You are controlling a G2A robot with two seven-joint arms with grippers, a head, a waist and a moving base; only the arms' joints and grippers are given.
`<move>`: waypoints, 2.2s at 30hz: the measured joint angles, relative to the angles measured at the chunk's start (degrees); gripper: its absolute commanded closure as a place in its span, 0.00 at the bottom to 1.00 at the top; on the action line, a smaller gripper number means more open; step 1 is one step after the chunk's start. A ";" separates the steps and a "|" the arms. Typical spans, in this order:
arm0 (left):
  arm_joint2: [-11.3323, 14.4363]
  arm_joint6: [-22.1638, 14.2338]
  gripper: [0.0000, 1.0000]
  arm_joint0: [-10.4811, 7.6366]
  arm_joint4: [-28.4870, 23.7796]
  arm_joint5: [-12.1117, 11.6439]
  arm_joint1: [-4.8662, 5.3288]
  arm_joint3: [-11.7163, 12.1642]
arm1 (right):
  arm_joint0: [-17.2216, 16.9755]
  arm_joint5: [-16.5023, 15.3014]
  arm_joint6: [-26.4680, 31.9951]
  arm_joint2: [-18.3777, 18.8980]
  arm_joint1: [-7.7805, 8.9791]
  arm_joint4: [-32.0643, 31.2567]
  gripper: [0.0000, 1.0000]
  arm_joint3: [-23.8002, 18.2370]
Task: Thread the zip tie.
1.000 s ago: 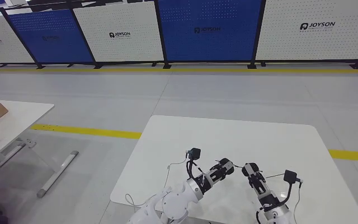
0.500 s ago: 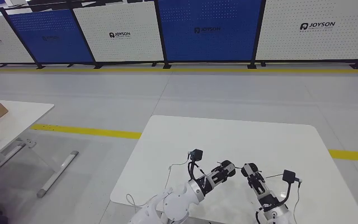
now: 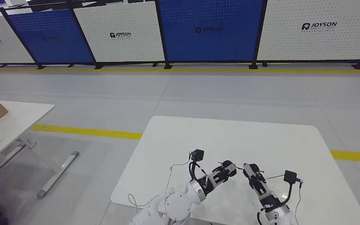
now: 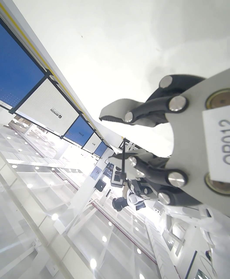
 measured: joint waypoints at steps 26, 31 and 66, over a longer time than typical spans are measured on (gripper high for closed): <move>-0.31 1.56 1.00 0.10 -1.05 0.75 -0.33 -0.35 | -1.32 0.00 -2.29 0.30 0.59 -1.34 1.00 -1.18; -0.24 1.61 1.00 -0.03 -1.20 0.87 -0.42 -0.43 | -1.34 0.00 -2.24 0.08 0.76 -0.98 1.00 -1.42; 1.52 3.11 0.74 -0.74 4.11 2.59 -0.90 0.13 | -0.38 0.00 -3.08 -0.76 1.66 -0.95 1.00 -0.50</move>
